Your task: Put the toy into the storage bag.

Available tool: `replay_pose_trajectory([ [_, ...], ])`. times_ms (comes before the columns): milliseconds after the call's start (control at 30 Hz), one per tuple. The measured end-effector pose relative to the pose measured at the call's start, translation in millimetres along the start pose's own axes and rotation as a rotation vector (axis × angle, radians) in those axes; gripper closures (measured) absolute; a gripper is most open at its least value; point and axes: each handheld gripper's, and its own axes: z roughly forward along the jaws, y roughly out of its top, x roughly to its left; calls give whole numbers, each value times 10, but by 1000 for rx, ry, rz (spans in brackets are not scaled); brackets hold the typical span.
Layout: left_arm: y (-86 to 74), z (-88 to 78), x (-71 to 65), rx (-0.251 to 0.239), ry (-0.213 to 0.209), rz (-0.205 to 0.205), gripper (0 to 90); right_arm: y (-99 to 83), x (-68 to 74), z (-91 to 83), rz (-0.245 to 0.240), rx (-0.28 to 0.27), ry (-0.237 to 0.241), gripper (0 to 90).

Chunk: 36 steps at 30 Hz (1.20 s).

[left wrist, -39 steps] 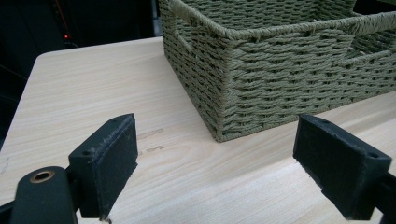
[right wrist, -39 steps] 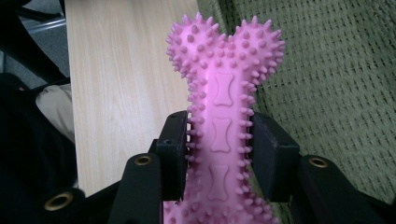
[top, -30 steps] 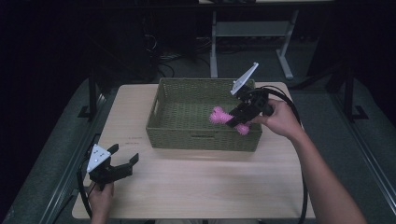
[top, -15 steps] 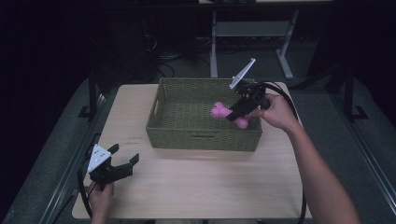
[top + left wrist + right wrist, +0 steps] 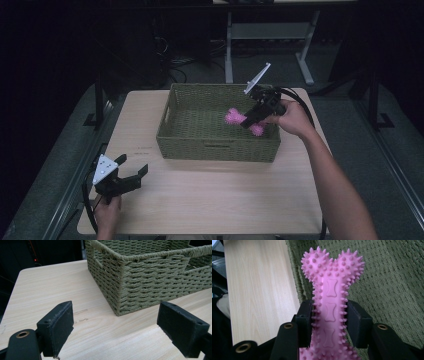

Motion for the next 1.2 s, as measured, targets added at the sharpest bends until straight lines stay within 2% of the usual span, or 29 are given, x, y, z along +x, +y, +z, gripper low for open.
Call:
replay_pose_trajectory([
  [267, -1, -7, 14, -2, -1, -5, 133, -22, -102, 39, 28, 10, 5, 581],
  [533, -4, -8, 22, -2, 0, -6, 133, 62, -176, 61, 29, 27, -8, 580],
  [667, -4, -11, 23, -3, -1, -9, 133, 72, -204, 78, 34, 19, 0, 580],
  [833, -4, -14, 28, -5, -2, -9, 133, 74, -234, 160, 35, 40, -5, 579],
  [1200, -4, -16, 33, -7, -3, -14, 133, 76, -319, 349, 51, 67, 18, 578],
])
